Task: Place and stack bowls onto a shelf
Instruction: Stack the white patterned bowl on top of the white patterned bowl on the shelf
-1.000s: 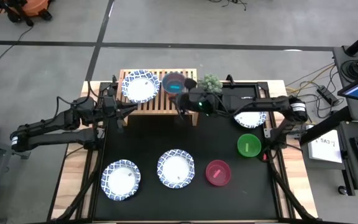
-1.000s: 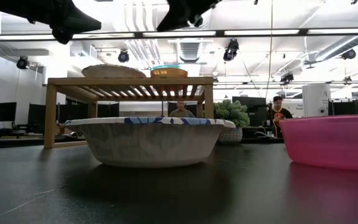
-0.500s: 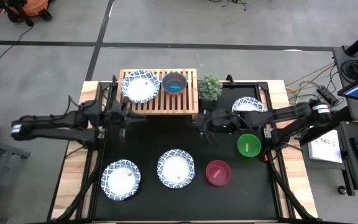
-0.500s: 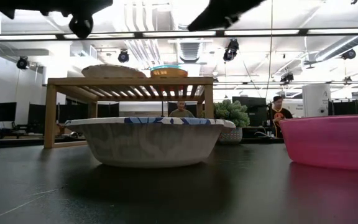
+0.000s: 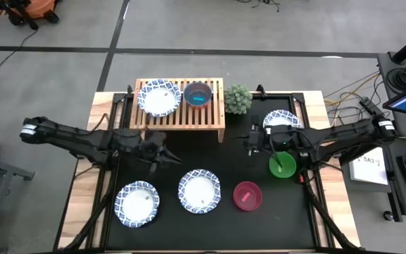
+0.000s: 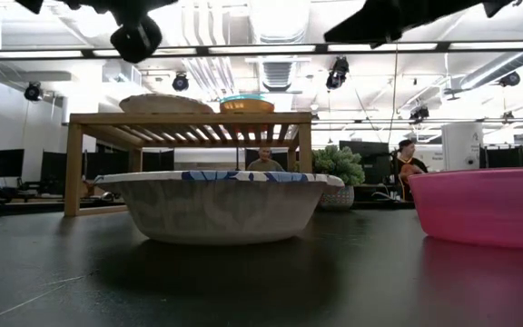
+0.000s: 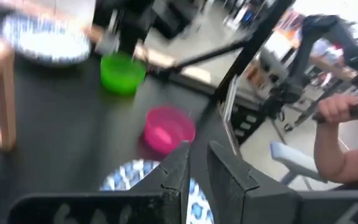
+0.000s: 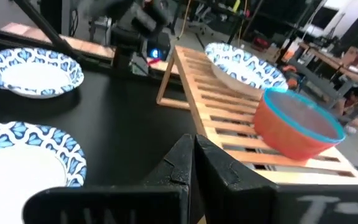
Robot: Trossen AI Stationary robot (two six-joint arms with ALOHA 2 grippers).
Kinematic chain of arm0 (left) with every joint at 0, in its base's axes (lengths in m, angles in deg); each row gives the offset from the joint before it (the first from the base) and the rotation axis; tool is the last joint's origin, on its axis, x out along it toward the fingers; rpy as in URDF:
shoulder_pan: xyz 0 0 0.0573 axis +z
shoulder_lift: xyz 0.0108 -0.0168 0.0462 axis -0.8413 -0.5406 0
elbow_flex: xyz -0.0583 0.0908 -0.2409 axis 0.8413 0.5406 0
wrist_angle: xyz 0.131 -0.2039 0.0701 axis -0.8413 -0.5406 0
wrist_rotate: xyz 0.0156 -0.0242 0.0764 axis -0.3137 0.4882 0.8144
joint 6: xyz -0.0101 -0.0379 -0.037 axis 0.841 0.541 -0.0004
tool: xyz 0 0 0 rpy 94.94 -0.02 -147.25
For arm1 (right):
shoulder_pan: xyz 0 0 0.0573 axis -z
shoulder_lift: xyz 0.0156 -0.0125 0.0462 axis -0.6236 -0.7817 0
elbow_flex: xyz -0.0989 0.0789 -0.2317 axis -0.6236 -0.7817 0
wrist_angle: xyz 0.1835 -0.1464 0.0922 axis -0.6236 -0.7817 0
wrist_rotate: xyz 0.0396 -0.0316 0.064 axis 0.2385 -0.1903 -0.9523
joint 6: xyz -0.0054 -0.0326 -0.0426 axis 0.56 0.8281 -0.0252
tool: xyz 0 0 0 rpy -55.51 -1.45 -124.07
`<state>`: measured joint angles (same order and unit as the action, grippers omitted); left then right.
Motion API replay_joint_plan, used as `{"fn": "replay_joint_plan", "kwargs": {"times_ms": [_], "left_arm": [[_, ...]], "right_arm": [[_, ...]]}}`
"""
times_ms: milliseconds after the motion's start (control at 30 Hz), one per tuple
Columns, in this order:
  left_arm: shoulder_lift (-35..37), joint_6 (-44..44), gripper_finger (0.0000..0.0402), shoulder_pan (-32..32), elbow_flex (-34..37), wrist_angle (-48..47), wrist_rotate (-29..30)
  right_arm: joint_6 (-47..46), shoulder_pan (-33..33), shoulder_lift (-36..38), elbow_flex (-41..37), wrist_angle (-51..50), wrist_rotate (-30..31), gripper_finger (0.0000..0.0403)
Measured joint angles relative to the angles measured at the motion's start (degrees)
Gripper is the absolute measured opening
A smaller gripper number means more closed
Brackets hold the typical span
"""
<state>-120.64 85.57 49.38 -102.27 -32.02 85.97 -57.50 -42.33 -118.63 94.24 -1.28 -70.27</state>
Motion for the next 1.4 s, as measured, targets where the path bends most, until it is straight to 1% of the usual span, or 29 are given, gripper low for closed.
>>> {"fn": "replay_joint_plan", "kwargs": {"times_ms": [167, 267, 333, 433, 533, 733, 833, 1067, 1133, 1267, 1400], "left_arm": [[-8.89, 6.53, 0.0037, -0.35, -5.72, -10.46, 0.04], [-14.87, 7.71, 0.0037, -0.77, -8.51, -17.92, 0.00], [-19.23, 7.84, 0.0037, -0.98, -9.87, -22.58, -0.01], [-24.28, 6.91, 0.0038, -1.05, -11.25, -25.02, -0.04], [-28.08, 4.95, 0.0049, -1.05, -12.22, -24.49, 0.00], [-33.90, 4.45, 0.0096, -1.06, -12.69, -24.45, 4.29], [-36.16, 4.97, 0.0123, -1.07, -12.62, -24.09, 5.90], [-37.89, 5.00, 0.0171, -1.07, -14.60, -24.60, 5.68], [-37.58, 4.81, 0.0178, -1.07, -14.91, -24.77, 4.55], [-36.87, 5.11, 0.0181, -1.23, -15.00, -24.05, 4.46], [-37.69, 7.59, 0.0179, -1.30, -14.82, -23.64, 4.46]], "right_arm": [[2.34, 0.00, 2.99, -0.63, 0.12, -0.23, 0.0009], [2.34, 0.00, 4.14, -0.60, -1.17, -0.58, 0.0009], [2.30, 0.00, 5.03, -0.58, -4.24, -1.39, 0.0009], [2.32, 0.00, 5.48, -0.60, -5.97, -1.73, 0.0009], [2.63, 0.00, 5.84, -0.60, -5.86, -1.86, 0.0009], [2.95, 0.00, 6.39, -0.60, -6.10, -1.97, 0.0009], [2.93, 0.00, 6.35, -0.60, -6.03, -1.97, 0.0009], [2.93, 0.00, 6.24, -0.60, -6.03, -1.97, 0.0009], [2.91, 0.00, 6.24, -0.60, -6.01, -1.97, 0.0009], [2.89, 0.00, 6.24, -0.60, -6.01, -1.97, 0.0009], [2.76, 0.00, 6.24, -0.60, -6.03, -1.97, 0.0009]]}}
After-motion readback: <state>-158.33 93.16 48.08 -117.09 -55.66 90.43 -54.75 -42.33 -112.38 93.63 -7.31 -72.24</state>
